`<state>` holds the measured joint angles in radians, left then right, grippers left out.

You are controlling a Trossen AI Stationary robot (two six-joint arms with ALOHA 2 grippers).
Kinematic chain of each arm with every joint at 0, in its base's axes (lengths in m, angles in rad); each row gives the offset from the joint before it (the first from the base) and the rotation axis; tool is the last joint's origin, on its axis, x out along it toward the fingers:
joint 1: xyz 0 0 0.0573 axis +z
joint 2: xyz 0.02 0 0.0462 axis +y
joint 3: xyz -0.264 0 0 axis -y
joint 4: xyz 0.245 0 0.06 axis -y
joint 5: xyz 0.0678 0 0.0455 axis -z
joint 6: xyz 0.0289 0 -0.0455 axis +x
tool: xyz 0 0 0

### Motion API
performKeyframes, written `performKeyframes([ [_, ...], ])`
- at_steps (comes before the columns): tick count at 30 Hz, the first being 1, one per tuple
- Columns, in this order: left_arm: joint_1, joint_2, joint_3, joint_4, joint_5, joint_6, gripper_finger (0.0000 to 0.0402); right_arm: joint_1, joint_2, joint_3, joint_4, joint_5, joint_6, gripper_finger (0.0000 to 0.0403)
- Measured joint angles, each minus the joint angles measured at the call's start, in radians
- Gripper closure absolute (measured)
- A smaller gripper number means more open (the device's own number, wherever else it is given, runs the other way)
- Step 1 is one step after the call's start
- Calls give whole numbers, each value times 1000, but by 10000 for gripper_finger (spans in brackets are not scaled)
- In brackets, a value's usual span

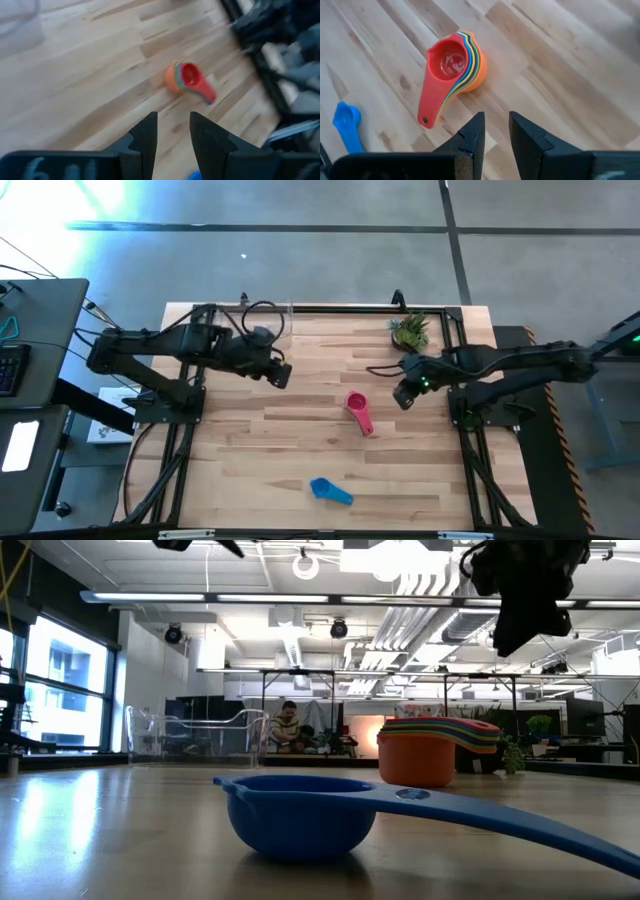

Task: Nest measuring cups in basket
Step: Stack the blue measuring cup on top of the light red measuring cup

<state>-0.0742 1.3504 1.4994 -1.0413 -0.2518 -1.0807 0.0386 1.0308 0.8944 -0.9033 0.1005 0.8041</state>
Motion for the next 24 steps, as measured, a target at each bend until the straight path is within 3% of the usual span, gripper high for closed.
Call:
performKeyframes([
  [5,-46,42,1,129,-27,-118,298,-25,-30,0,-1,-1,-127,323],
  [13,-123,153,0,342,-21,-150,298,-58,-29,0,-5,-2,-280,323],
  [24,-253,320,0,374,-46,-395,298,-85,-29,0,-44,-3,-387,323],
])
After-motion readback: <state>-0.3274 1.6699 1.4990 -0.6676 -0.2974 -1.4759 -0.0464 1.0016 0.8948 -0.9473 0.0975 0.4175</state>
